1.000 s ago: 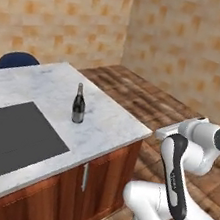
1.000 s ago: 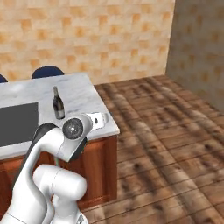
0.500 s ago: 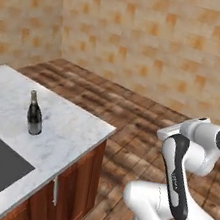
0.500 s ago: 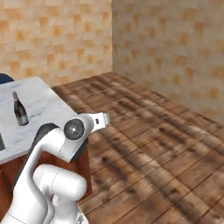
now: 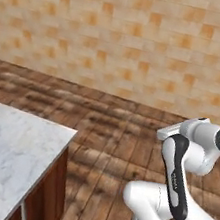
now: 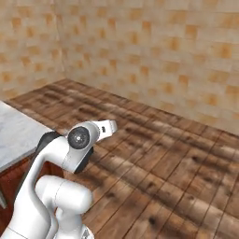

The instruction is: Move the drinks to the dining counter.

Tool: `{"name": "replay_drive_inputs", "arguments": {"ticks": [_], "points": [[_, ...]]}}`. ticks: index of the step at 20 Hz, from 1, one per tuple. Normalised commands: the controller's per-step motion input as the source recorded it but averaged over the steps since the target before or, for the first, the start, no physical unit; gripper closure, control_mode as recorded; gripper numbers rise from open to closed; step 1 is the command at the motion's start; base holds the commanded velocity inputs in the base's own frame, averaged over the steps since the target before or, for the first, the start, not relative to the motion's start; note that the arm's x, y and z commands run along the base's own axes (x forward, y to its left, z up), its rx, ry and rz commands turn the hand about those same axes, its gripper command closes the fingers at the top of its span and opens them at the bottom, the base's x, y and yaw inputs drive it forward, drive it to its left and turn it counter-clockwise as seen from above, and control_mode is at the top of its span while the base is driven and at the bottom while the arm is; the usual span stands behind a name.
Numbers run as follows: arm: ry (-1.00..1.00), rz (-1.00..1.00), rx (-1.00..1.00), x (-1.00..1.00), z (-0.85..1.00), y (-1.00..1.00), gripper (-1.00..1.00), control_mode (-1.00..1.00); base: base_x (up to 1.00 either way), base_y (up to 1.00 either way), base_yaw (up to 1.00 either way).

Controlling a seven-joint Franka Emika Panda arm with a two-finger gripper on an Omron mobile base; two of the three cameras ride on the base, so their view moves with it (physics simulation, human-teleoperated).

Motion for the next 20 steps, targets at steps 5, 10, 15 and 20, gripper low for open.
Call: {"name": "replay_drive_inputs", "arguments": {"ticks": [5,10,15,20], "points": [[0.00,0.00,0.00,0.00,0.00,0.00,-1.00,1.00,0.00,-0.33,-0.49],[0.00,0.00,0.00,0.00,0.00,0.00,-1.00,1.00,0.00,-0.35,-0.42],[0.00,0.00,0.00,0.00,0.00,0.00,-1.00,1.00,-0.07,-0.35,-0.33],[0.00,0.00,0.00,0.00,0.00,0.00,-1.00,1.00,-0.14,-0.43,-0.33]]}}
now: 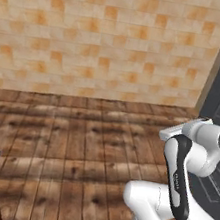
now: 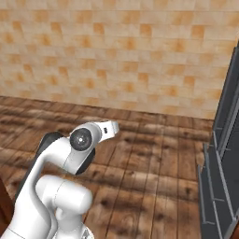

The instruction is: Move the drinks to the dining counter.

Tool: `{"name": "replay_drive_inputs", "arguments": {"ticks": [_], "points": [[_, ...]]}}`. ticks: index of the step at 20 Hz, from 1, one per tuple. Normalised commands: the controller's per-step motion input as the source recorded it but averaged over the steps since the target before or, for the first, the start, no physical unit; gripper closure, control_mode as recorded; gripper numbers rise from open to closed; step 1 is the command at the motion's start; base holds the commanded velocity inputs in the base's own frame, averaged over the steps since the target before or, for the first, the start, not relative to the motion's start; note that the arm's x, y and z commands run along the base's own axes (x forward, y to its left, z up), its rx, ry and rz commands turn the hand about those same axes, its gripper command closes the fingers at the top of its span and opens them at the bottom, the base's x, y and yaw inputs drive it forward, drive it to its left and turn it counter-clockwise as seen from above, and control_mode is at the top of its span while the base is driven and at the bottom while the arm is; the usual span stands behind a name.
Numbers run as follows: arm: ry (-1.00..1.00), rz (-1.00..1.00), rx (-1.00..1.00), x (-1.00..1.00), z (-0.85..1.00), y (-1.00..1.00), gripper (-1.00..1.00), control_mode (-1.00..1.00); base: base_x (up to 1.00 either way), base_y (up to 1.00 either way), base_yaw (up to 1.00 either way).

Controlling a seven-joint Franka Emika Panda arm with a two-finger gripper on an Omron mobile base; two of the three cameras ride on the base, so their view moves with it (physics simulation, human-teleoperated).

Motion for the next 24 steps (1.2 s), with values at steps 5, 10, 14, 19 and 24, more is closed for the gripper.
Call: {"name": "replay_drive_inputs", "arguments": {"ticks": [5,10,14,19,24], "points": [[0.00,0.00,0.00,0.00,0.00,0.00,-1.00,1.00,-0.27,-0.50,-0.38],[0.00,0.00,0.00,0.00,0.00,0.00,-1.00,1.00,-0.24,-0.56,-0.46],[0.00,0.00,0.00,0.00,0.00,0.00,-1.00,1.00,-0.17,-0.51,-0.47],[0.00,0.00,0.00,0.00,0.00,0.00,-1.00,1.00,-0.11,-0.44,-0.44],[0.00,0.00,0.00,0.00,0.00,0.00,-1.00,1.00,-0.02,-0.34,-0.41]]}}
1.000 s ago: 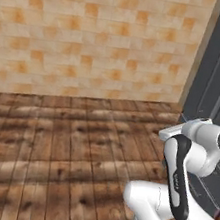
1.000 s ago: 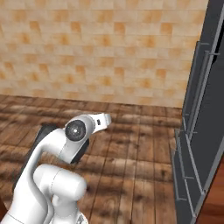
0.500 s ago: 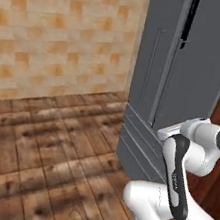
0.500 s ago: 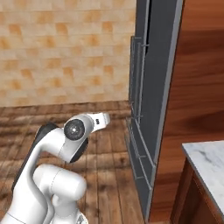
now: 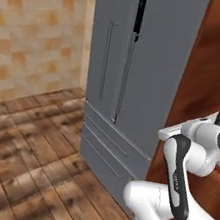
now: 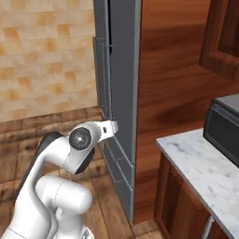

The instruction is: Move the drinks to the dining counter.

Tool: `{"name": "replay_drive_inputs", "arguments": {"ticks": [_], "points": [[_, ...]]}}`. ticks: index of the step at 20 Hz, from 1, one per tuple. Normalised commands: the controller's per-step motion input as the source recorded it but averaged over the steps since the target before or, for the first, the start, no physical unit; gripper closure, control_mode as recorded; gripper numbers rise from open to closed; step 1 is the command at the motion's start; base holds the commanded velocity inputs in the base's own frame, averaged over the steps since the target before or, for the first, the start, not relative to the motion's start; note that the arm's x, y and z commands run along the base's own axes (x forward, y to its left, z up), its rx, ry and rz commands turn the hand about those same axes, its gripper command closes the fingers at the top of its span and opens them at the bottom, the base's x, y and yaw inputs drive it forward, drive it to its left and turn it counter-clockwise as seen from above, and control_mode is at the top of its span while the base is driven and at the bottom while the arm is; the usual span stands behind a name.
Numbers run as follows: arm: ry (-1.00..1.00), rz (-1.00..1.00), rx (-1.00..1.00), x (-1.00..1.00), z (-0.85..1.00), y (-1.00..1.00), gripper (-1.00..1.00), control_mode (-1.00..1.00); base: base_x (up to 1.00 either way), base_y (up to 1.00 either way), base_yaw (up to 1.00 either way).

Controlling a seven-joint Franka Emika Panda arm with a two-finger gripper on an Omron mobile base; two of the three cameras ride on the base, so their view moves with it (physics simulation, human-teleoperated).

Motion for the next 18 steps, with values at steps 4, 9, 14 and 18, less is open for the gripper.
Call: {"name": "replay_drive_inputs", "arguments": {"ticks": [4,9,14,18], "points": [[0.00,0.00,0.00,0.00,0.00,0.00,-1.00,1.00,-0.03,-0.39,-0.40],[0.00,0.00,0.00,0.00,0.00,0.00,-1.00,1.00,-0.17,-0.47,-0.37],[0.00,0.00,0.00,0.00,0.00,0.00,-1.00,1.00,-0.26,-0.48,-0.36],[0.00,0.00,0.00,0.00,0.00,0.00,-1.00,1.00,-0.19,-0.42,-0.40]]}}
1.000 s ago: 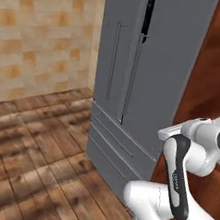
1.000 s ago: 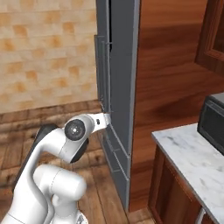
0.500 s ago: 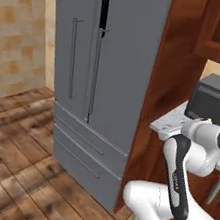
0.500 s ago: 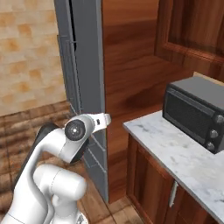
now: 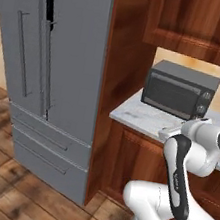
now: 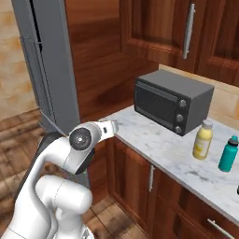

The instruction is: Move the drinks to the dining counter.

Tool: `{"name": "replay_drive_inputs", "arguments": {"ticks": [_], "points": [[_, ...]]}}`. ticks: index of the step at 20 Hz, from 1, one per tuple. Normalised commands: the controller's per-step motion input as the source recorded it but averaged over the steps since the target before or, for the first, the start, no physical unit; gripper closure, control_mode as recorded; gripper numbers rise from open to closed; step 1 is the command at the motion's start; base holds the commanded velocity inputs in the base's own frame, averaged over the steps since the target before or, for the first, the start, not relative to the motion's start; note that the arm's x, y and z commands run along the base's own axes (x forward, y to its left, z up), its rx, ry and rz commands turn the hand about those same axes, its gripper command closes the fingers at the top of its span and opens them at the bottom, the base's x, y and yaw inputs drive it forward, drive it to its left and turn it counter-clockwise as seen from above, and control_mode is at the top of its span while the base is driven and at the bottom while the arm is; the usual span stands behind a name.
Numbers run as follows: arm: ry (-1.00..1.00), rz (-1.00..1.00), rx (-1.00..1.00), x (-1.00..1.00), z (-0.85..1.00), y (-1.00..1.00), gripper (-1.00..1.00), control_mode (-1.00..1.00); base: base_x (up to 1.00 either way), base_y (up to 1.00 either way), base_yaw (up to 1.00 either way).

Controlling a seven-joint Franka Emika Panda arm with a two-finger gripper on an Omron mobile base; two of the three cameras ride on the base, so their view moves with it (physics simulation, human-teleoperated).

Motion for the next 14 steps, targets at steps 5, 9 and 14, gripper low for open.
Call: {"name": "replay_drive_inputs", "arguments": {"ticks": [5,9,14], "points": [[0.00,0.00,0.00,0.00,0.00,0.00,-1.00,1.00,-0.01,-0.36,-0.43],[0.00,0.00,0.00,0.00,0.00,0.00,-1.00,1.00,0.00,-0.34,-0.45],[0.00,0.00,0.00,0.00,0.00,0.00,-1.00,1.00,0.00,-0.37,-0.46]]}}
